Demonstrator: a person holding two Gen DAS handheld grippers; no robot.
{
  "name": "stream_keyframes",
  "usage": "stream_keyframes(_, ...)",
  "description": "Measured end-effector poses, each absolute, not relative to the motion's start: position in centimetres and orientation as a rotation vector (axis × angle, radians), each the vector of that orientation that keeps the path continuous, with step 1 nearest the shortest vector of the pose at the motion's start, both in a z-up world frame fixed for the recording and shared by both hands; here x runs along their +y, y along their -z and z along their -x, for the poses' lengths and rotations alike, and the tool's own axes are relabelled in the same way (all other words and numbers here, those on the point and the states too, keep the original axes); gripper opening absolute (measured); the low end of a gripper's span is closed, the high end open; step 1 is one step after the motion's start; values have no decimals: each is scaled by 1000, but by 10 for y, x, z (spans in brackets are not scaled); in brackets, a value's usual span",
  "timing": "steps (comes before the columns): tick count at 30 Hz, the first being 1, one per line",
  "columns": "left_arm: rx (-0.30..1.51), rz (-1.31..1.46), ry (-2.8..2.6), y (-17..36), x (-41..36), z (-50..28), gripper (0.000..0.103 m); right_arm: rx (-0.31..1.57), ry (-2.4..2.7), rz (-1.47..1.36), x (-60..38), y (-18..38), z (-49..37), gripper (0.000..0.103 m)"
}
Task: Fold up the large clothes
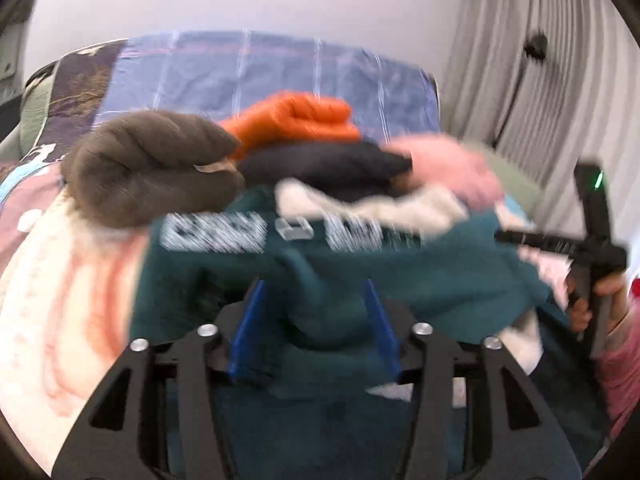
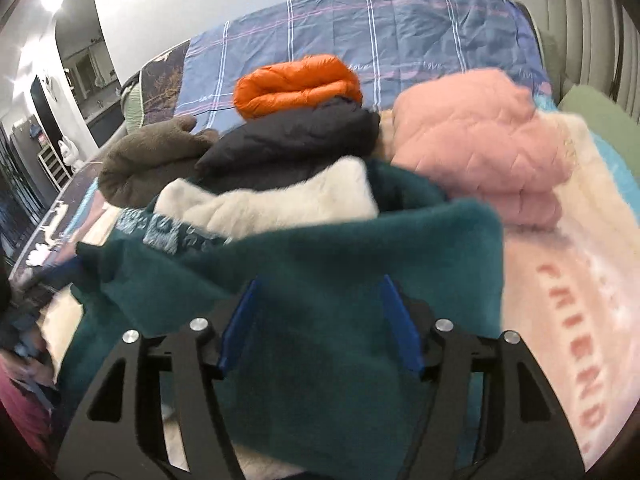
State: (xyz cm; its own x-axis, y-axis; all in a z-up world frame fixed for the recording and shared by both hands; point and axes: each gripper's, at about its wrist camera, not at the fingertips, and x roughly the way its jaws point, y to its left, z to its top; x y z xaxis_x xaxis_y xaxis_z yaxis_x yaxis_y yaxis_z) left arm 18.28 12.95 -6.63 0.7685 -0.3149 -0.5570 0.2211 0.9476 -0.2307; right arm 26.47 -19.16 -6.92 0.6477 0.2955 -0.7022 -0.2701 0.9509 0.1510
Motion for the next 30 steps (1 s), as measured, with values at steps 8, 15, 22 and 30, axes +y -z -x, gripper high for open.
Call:
stream_keyframes(8,808,157,199,95,156,-222,55,850,-341,137,-165,86,-289,77)
stream_keyframes(15,631,257,238,66,172,-200,10,736,-320,174,-147,68,-280,0)
stream_keyframes(22,719,130,204,91,173,-196,6,784,-226,-6,-194,73,-299,0)
stream_keyframes(30,717,212,200,80,186,-181,7,794,-353,37,-180,89,-250,11)
